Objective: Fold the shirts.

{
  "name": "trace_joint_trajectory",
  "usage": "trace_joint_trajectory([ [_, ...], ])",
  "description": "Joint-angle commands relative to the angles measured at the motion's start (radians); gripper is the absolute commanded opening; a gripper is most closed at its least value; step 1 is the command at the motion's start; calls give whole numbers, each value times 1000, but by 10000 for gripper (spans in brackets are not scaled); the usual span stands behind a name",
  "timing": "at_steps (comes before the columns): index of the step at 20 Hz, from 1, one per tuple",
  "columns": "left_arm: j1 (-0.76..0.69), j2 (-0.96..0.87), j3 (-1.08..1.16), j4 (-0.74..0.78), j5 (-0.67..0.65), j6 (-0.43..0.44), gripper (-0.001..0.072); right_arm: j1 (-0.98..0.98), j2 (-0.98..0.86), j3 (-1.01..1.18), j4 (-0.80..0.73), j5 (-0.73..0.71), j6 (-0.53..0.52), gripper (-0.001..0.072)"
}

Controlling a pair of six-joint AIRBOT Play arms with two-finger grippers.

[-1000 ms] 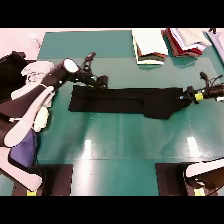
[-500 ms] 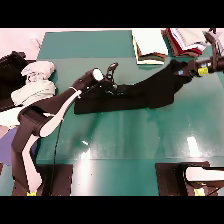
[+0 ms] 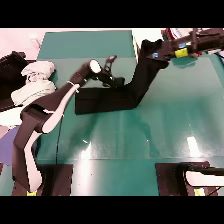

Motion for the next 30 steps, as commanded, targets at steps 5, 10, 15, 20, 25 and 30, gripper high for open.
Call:
trace_joint_trajectory([
  [5, 298, 276, 76, 159, -109, 0, 24, 380, -228, 174, 3, -172, 5, 18],
  [10, 442, 426, 76, 164, -160, 8, 24, 586, -444, 354, -23, -397, -29, 411],
  [15, 447, 437, 54, 169, -220, 35, 24, 389, -266, 1, -167, -345, 23, 408],
  [20, 390, 434, -12, 167, -192, 61, 24, 85, -150, -410, -158, -334, 70, 600],
  [25, 341, 434, -11, 163, -135, 81, 24, 18, -258, -519, 74, -336, 32, 641],
  [30, 341, 434, -12, 161, -150, 83, 24, 142, -423, -377, 211, -370, 3, 630],
])
